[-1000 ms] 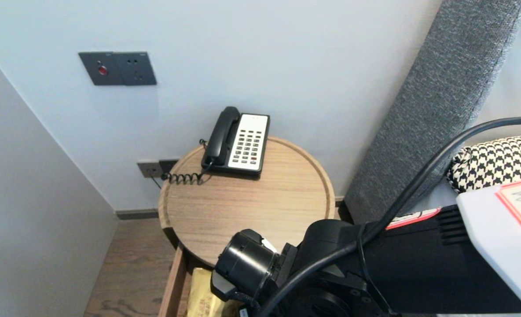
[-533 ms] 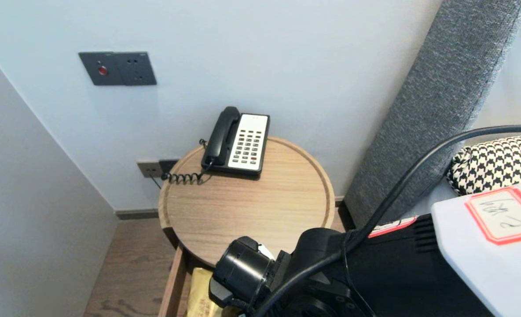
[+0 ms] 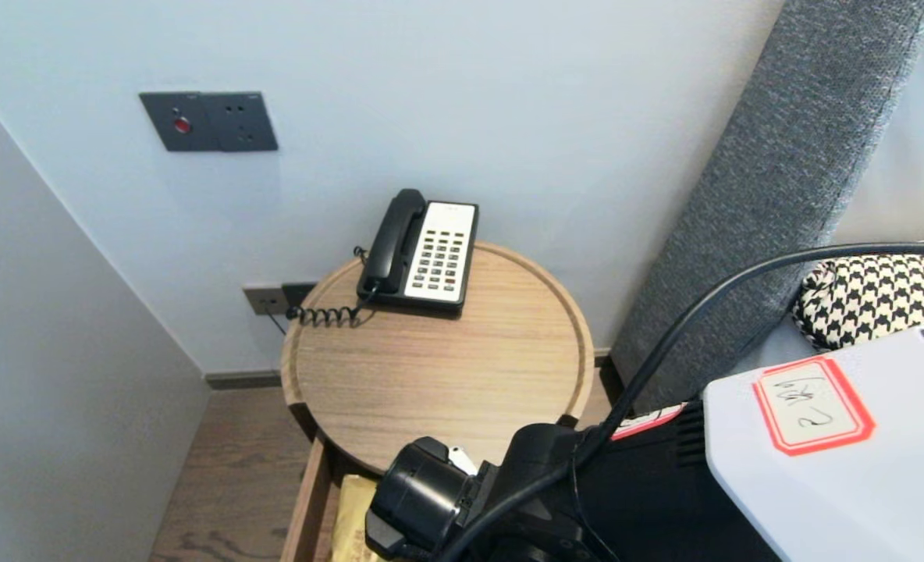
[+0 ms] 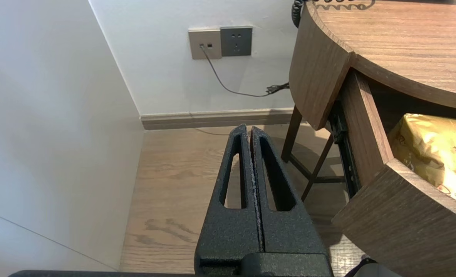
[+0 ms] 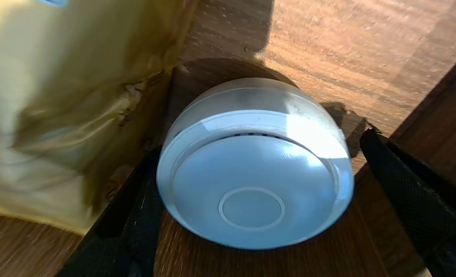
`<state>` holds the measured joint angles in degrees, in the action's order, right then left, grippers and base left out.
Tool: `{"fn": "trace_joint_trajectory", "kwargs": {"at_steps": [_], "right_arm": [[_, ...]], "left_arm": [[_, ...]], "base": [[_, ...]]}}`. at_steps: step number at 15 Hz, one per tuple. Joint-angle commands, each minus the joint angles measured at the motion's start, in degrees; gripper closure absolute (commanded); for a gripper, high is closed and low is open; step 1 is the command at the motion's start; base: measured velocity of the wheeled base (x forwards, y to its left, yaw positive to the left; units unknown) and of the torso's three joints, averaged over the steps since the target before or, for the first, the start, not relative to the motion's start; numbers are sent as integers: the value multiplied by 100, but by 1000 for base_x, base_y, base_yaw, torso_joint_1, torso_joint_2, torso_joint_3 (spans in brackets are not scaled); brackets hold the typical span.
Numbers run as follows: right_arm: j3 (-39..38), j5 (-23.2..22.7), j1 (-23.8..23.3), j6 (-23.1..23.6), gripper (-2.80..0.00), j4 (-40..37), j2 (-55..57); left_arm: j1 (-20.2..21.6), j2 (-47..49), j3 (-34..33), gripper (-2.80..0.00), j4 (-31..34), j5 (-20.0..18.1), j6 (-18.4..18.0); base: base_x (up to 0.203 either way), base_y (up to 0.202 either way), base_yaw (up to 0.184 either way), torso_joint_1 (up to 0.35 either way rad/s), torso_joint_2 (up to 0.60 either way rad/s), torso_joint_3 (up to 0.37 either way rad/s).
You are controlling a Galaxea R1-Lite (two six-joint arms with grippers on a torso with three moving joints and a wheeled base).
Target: Take the remote control out of the drawer one by one and place them on the table
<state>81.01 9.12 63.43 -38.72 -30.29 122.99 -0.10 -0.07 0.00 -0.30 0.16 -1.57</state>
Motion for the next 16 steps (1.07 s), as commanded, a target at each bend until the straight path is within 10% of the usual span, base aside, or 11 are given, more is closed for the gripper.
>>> {"fn": "trace_joint_trajectory", "kwargs": {"at_steps": [1, 9, 11, 16], "right_arm": [[-8, -7, 3, -22, -280, -20, 126], [-24, -7, 29, -22, -280, 173, 269], [-42, -3, 54, -22, 0, 173, 253], [-102, 1, 73, -22, 0, 164, 164]], "left_arm": [[1, 7, 0, 0, -5, 2, -1], [1, 7, 0, 0, -5, 2, -1], [1, 7, 0, 0, -5, 2, -1], [1, 7, 0, 0, -5, 2, -1]], "base": [[0, 0, 0, 0, 0, 0], [0, 0, 0, 0, 0, 0], [0, 0, 0, 0, 0, 0], [0, 0, 0, 0, 0, 0]]}}
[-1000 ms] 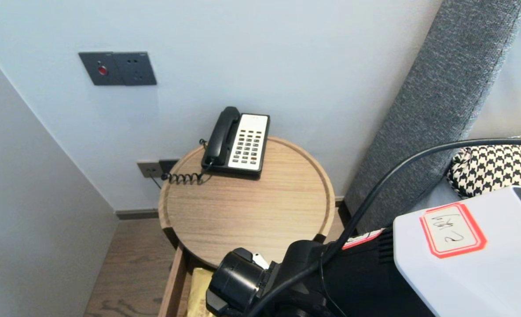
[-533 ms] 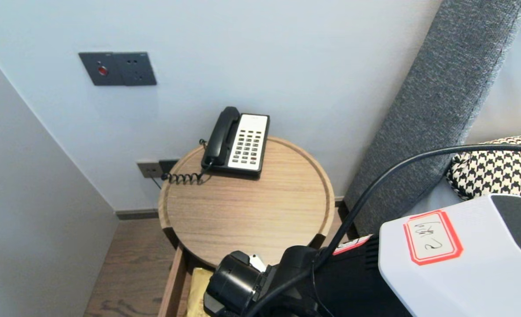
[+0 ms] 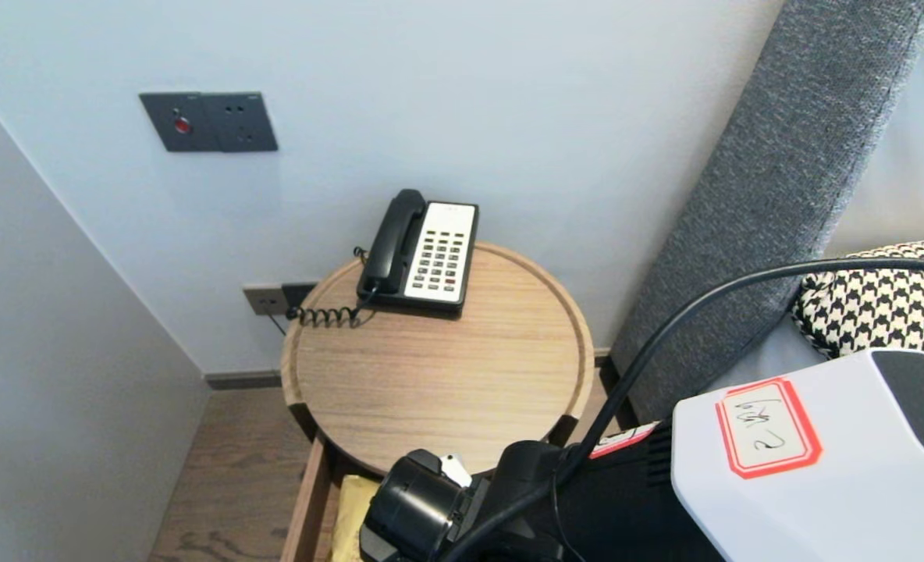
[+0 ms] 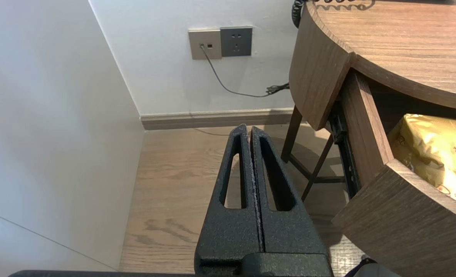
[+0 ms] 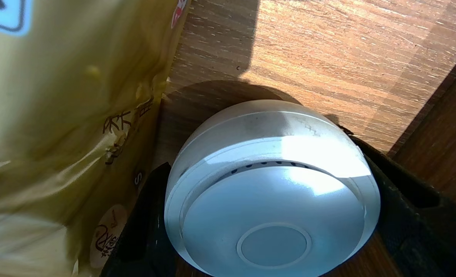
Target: Take the remote control out of the drawer one by one and place them on the table
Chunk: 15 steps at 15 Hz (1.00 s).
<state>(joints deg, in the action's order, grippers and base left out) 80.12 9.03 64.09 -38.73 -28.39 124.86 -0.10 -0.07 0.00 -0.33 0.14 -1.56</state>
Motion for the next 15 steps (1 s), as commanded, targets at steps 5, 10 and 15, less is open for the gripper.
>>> {"fn": "trace_joint_trajectory", "kwargs": {"at_steps": [5, 10, 15], "right_arm": [[-41, 28, 42, -21, 0, -35, -198], [-2, 28, 51, -21, 0, -44, -426], [-7, 28, 43, 20, 0, -87, -722]], "left_arm": [[1, 7, 0, 0, -2, 3, -2], [1, 7, 0, 0, -2, 3, -2], [1, 7, 0, 0, -2, 3, -2]], "base": [[0, 0, 0, 0, 0, 0], [0, 0, 0, 0, 0, 0], [0, 0, 0, 0, 0, 0]]}}
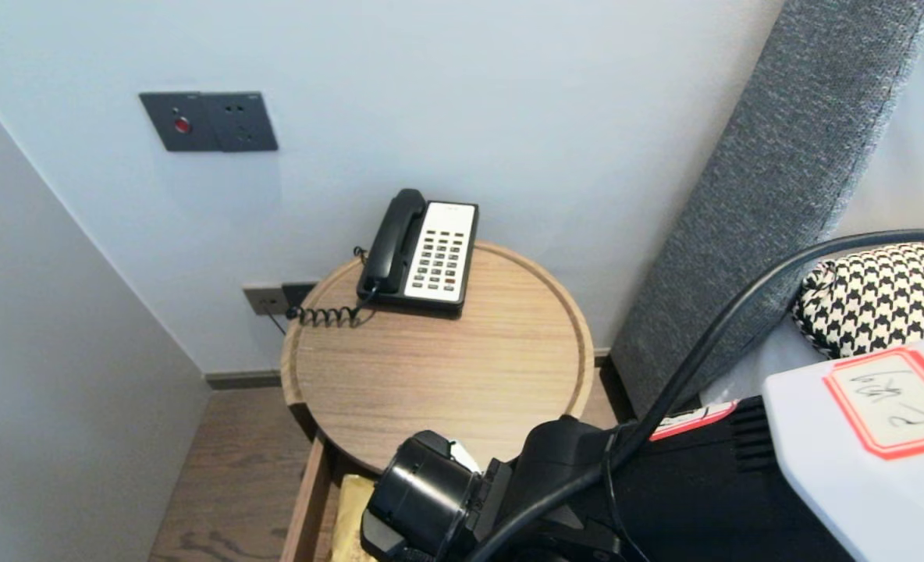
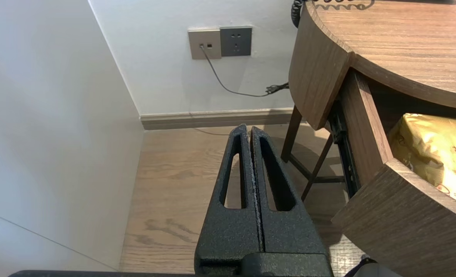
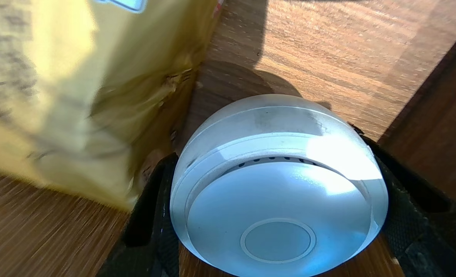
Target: Take the remote control out of the drawer one by one and place them on the table
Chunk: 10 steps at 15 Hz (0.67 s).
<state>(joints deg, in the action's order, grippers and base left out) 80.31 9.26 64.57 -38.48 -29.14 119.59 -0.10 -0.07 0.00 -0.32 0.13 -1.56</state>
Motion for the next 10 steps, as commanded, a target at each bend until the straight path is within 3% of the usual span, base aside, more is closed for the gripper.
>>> {"fn": "trace_joint_trajectory", "kwargs": {"at_steps": [1, 10], "right_arm": [[-38, 6, -6, 23, 0, -18, -309], [40, 12, -313, 479, 0, -236, -1240]], "left_arm": [[1, 7, 0, 0, -3, 4, -2], [9, 7, 0, 0, -3, 4, -2]], "base": [[0, 0, 0, 0, 0, 0], [0, 0, 0, 0, 0, 0]]}}
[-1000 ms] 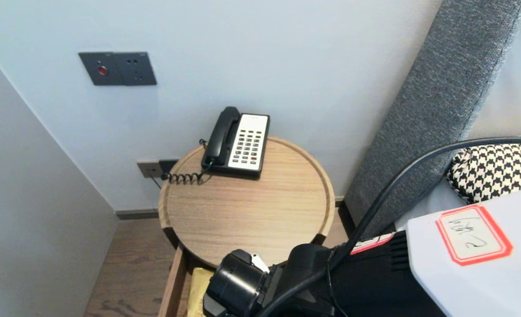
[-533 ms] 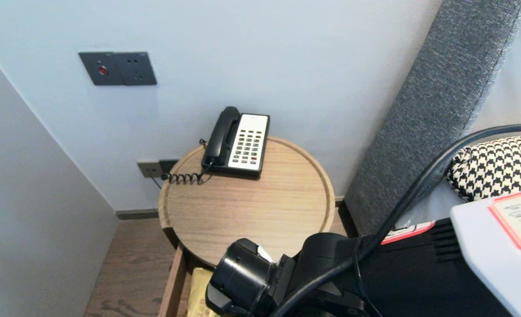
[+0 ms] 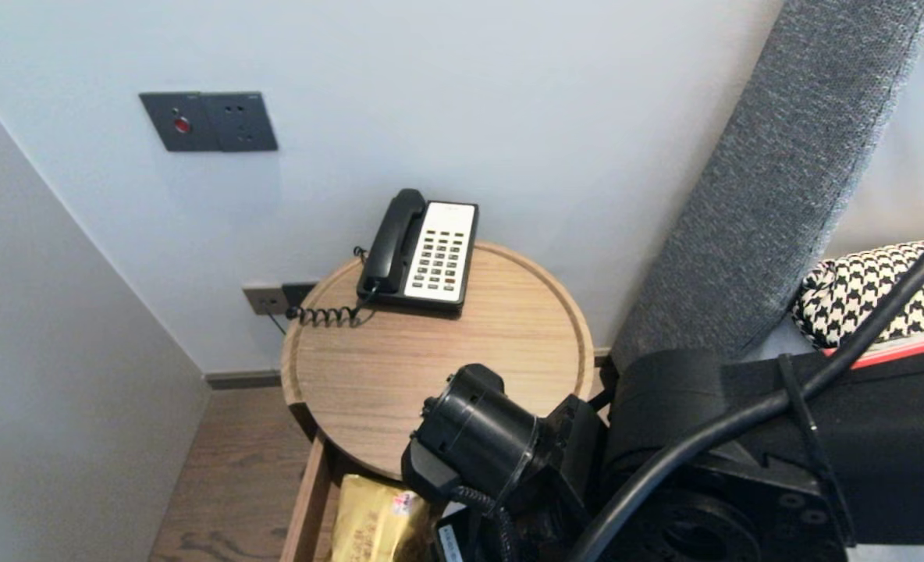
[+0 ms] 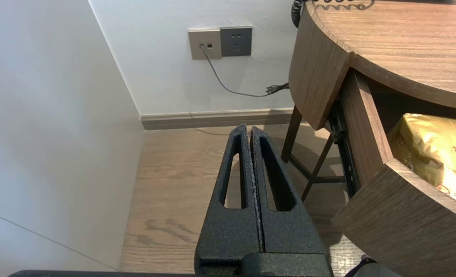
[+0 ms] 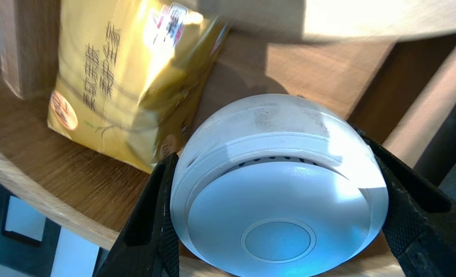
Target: Take the remote control out of the drawer one by one and place them on the table
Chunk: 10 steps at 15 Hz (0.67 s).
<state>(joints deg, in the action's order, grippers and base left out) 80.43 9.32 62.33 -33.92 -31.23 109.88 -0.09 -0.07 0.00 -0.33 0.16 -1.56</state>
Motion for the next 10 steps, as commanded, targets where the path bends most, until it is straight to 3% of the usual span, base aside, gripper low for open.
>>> {"fn": "trace_joint_trajectory", "kwargs": {"at_steps": [1, 6, 10], "right_arm": [[54, 8, -165, 83, 0, -31, -378], [783, 14, -740, 236, 0, -518, -595], [2010, -19, -1471, 414, 0, -1053, -204]], "left_arm": [[0, 7, 0, 0, -2, 2, -2], [0, 7, 0, 0, -2, 2, -2], [0, 7, 0, 0, -2, 2, -2]], "base": [[0, 0, 0, 0, 0, 0], [0, 0, 0, 0, 0, 0], [0, 0, 0, 0, 0, 0]]}}
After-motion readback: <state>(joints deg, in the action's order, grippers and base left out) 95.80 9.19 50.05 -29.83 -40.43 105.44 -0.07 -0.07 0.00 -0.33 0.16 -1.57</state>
